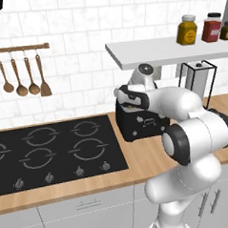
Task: Start the toaster. Once the lever pops up, take the bread to the plate on the dining counter.
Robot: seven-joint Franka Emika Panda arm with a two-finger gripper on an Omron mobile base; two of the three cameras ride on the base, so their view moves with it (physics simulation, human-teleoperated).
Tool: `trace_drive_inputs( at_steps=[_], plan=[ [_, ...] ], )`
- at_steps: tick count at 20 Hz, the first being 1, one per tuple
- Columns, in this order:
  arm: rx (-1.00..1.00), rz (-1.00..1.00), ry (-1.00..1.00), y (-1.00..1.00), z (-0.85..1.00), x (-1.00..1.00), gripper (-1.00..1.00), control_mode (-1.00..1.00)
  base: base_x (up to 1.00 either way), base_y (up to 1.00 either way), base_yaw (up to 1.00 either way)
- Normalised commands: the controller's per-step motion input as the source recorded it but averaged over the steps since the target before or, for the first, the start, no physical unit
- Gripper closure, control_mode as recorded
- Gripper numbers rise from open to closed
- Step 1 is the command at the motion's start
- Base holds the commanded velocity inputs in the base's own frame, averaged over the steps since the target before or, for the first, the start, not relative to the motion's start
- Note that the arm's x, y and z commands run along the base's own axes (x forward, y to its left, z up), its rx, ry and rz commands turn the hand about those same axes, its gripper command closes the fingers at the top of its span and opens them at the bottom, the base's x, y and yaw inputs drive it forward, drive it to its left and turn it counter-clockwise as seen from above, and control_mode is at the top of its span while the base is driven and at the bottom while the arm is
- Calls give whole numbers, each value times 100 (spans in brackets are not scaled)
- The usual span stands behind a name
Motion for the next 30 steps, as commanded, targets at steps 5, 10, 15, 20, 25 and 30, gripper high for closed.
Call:
trace_drive_inputs(
  at_steps=[5,10,15,20,25,30],
  plan=[
    [0,0,0,0,18,0,100,-100,0,0,0],
    [0,0,-7,0,6,-28,100,-100,0,0,0],
    [-1,0,-7,0,2,-70,100,-100,0,0,0],
    [-3,0,-5,0,44,-78,100,-100,0,0,0],
    [-2,0,0,0,53,-85,100,-100,0,0,0],
    [-1,0,1,-1,38,-98,100,-100,0,0,0]
  ],
)
